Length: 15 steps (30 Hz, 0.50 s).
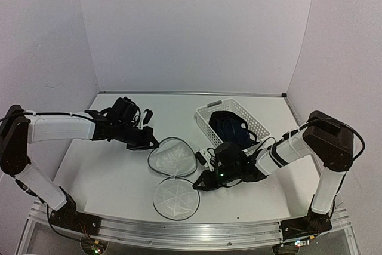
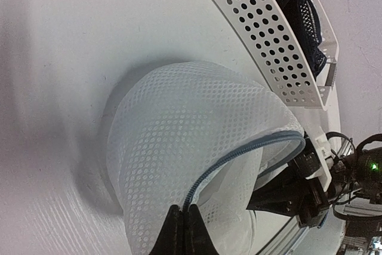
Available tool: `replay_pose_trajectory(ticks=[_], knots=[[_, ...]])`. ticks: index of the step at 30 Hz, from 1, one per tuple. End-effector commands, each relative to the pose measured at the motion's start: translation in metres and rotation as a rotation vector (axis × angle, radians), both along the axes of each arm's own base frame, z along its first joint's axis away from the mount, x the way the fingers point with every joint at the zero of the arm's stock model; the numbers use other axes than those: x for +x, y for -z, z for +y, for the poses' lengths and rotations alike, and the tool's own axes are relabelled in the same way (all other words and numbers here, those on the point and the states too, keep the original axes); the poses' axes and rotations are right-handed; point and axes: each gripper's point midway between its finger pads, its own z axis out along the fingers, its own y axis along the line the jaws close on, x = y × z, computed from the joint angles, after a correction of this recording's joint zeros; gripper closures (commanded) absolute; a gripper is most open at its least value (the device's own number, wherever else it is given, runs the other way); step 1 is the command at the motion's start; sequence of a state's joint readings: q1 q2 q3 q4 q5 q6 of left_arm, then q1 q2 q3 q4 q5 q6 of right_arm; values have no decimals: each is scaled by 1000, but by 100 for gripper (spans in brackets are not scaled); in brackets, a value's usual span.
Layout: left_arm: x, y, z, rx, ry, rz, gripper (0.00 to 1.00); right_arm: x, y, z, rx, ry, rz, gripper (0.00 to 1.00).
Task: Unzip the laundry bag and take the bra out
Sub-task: Pick up the laundry bag from the center of the board.
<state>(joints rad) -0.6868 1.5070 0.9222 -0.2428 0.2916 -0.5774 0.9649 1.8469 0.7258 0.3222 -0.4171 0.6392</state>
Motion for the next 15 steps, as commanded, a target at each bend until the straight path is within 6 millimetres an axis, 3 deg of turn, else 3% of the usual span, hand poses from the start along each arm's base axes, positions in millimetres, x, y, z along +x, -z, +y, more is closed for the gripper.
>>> replay_pose_trajectory(ticks=[1, 9, 10, 12, 15], knots=[[-2, -22, -3, -50, 5, -63, 100, 2, -20, 8, 59, 3, -17, 100], [-11, -31, -2, -79, 28, -97, 100, 6, -76, 14, 178, 12, -54, 100], [-10, -34, -2, -79, 26, -108, 98, 6, -83, 15, 196, 9, -53, 100], [-7, -43, 0, -79, 18, -143, 83, 7, -94, 17, 227, 6, -30, 100], [-3, -61, 7, -69, 5, -215, 73, 9, -110, 19, 270, 10, 5, 100]])
